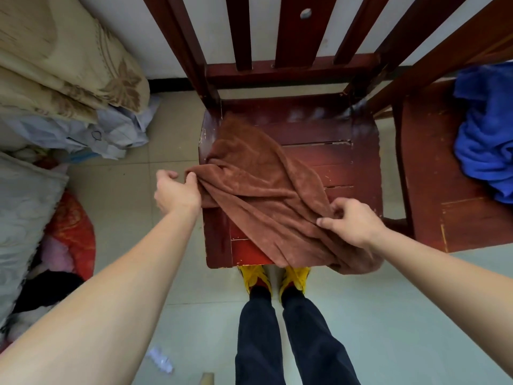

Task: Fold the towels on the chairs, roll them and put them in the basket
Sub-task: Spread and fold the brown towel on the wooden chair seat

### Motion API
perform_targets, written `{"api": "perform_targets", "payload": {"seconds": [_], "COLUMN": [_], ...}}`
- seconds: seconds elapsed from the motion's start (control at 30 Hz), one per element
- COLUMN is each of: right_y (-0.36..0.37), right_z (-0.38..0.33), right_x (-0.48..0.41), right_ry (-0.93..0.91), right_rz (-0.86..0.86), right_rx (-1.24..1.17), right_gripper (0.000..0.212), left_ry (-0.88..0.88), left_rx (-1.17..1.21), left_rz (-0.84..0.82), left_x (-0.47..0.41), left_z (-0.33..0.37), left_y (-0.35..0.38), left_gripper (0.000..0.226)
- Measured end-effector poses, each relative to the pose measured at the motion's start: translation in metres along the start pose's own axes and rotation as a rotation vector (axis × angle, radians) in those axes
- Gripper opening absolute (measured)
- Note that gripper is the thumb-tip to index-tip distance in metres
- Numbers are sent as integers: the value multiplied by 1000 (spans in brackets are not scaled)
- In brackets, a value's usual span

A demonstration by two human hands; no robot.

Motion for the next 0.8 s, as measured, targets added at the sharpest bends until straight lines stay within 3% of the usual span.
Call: {"api": "perform_targets", "payload": {"seconds": [0.1,0.2,0.3,0.4,0.47,0.63,0.8], "right_y": [-22,-41,-29,-10,-12,-49,-40], "right_z": [-39,-72,-92,-89,-72,5,56], "right_x": [-19,-47,-73,-77,-73,-58,-34], "right_ry": [-57,-65,-44,-29,10,226,328], "right_rz": [176,339,239,148,184,354,159], "right_rx": [-7,-140,-171,-33,5,-52,70], "right_gripper": [40,37,45,22,9,9,13], "left_ry": [-285,-470,-396,-341,-274,-101,-122], "left_rx": [79,46,46,127,143,152,94], "left_rz": [-75,-309,-319,-318,-296,-193,-489], "left_x": [20,67,84,79,68,39,59], "left_z": [-33,-63,-66,-52,-42,-12,5], "left_y": [12,36,51,58,55,41,68], "left_gripper": [42,51,32,33,38,37,31]}}
Point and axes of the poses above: each hand's wrist, its own x-axis away from the middle knuckle, its own y-axis out of the palm, z = x × y, the point moved 8 cm from there along -x, towards the middle knuckle, and after that the axes turned 10 degrees about z, right-handed, at the moved point
